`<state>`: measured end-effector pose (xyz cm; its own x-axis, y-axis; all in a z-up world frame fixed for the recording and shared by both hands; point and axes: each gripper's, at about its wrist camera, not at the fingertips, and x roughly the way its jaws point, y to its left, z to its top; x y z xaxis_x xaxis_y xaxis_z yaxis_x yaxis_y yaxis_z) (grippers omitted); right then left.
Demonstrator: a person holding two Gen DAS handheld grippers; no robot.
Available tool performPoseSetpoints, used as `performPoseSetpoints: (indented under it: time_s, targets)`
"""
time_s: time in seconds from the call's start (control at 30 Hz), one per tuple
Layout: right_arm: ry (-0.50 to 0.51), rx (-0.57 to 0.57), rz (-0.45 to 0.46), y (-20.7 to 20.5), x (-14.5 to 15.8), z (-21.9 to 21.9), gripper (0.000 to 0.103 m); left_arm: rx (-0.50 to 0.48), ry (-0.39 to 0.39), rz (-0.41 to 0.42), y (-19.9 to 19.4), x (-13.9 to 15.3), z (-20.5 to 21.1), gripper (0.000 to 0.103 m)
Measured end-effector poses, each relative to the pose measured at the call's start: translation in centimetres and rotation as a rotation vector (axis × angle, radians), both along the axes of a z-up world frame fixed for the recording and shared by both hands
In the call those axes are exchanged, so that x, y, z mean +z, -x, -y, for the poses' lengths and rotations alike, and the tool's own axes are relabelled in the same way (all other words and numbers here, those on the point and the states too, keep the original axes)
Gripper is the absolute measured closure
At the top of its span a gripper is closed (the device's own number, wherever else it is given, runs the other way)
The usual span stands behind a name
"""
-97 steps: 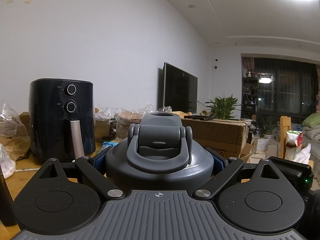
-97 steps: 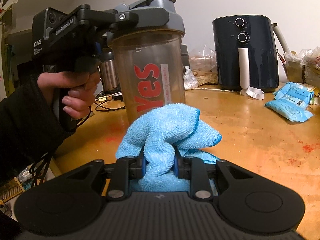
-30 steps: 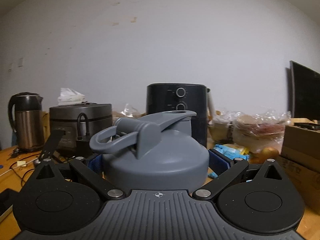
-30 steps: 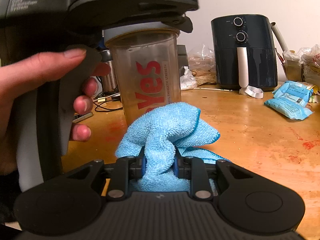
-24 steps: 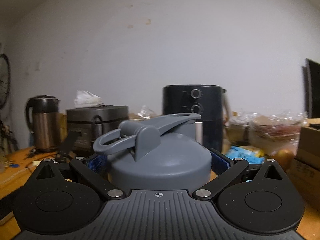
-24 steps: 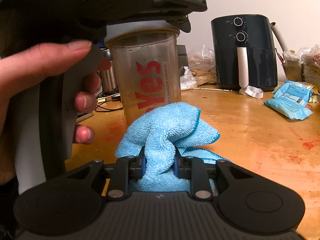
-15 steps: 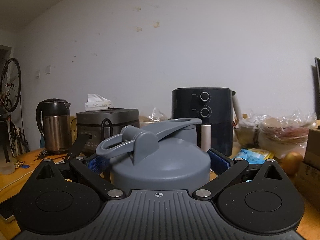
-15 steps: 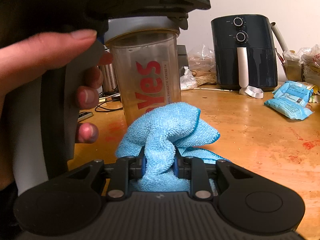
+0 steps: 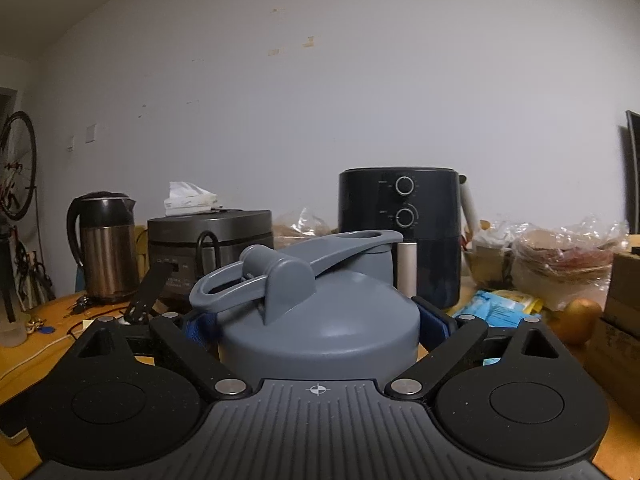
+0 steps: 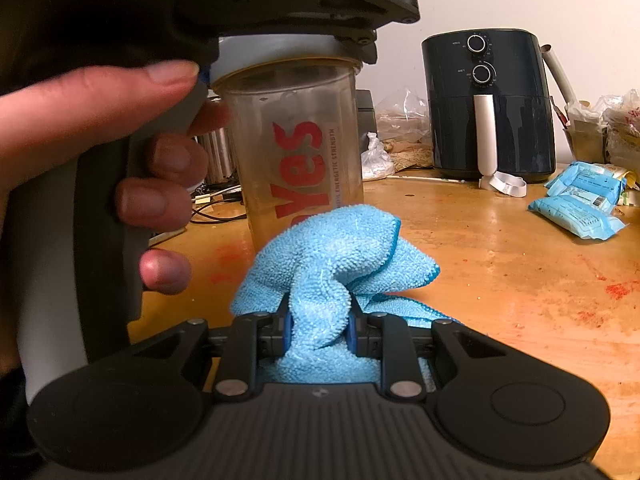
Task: Clean container
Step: 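Wipe the cloth across the bottle side with right tool while left tool turns bottle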
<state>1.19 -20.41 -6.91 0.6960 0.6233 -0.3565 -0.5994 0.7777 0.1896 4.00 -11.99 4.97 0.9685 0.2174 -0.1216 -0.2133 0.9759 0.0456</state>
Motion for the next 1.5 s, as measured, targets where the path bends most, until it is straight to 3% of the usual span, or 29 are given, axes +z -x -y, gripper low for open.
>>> performPoseSetpoints:
  time_s: [0.6, 1.5]
  targets:
    - [0.000, 0.001, -0.003, -0.1, 0.2, 0.1, 0.083, -0.168, 0.005, 0.015, 0.3, -0.4, -2.4, 0.008]
    - [0.013, 0.000, -0.001, 0.0, 0.3, 0.1, 0.083, -0.541, 0.019, 0.060, -0.2, -1.4, -7.1, 0.008]
